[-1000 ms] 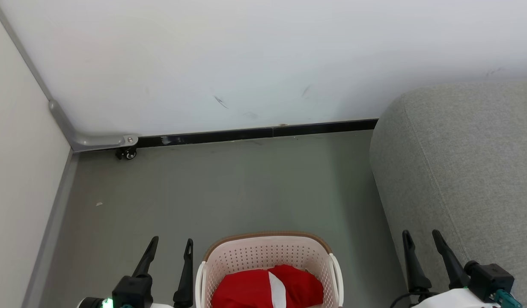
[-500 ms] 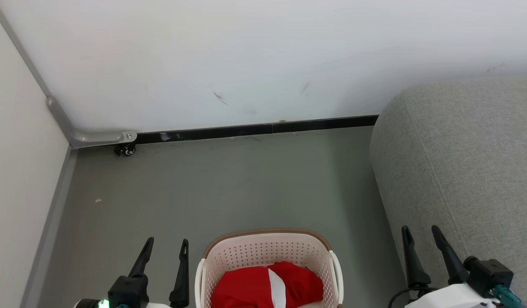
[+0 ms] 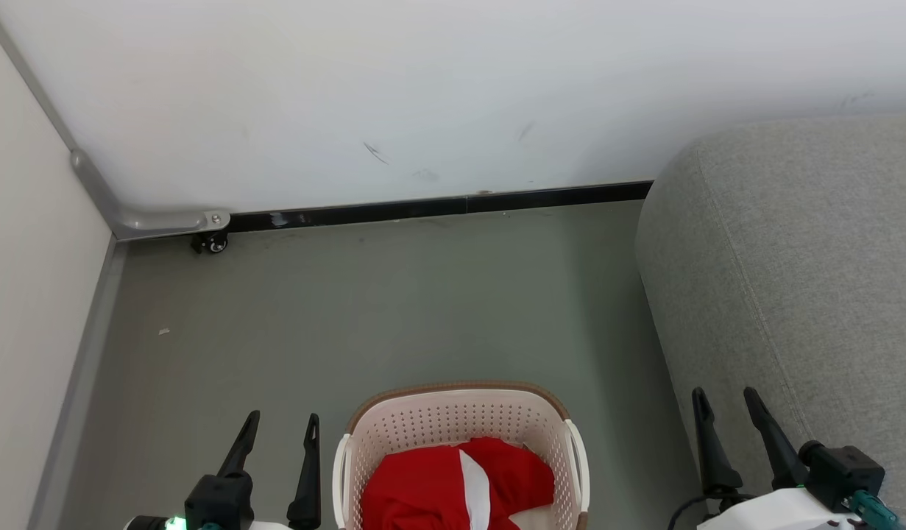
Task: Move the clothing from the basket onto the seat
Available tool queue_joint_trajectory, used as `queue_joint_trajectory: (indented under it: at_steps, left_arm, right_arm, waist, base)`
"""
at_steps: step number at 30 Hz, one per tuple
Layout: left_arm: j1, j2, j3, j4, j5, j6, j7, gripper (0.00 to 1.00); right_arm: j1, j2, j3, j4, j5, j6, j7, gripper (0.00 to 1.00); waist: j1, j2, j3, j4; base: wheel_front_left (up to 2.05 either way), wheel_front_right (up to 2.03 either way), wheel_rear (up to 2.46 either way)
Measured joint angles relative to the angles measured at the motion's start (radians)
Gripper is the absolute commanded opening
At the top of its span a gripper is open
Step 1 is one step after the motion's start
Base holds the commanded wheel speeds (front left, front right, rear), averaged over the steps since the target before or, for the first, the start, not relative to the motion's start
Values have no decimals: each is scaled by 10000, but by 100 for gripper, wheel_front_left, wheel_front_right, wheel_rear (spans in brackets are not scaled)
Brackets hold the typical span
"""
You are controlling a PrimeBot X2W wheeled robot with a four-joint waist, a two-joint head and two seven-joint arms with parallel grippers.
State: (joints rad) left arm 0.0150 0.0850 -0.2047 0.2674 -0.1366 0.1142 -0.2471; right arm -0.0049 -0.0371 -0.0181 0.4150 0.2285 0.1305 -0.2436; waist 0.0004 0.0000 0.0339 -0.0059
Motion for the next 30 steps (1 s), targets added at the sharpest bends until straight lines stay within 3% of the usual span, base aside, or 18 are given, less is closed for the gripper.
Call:
queue_joint_trajectory:
  at_steps: [14,30]
  left_arm:
    - [-750,63,-130,656,454,-109,-2,100]
    - [-2246,58,-639,1921,752,-629,-10,100]
  right_arm:
    - [-170,0,-96,-284,-100,0,-42,100]
    - [-834,-8,-640,-913,-113,0,-44,100]
  waist:
    - [0,0,715,-141]
    - [0,0,2021,-443]
  base:
    - [0,0,0]
    - [0,0,0]
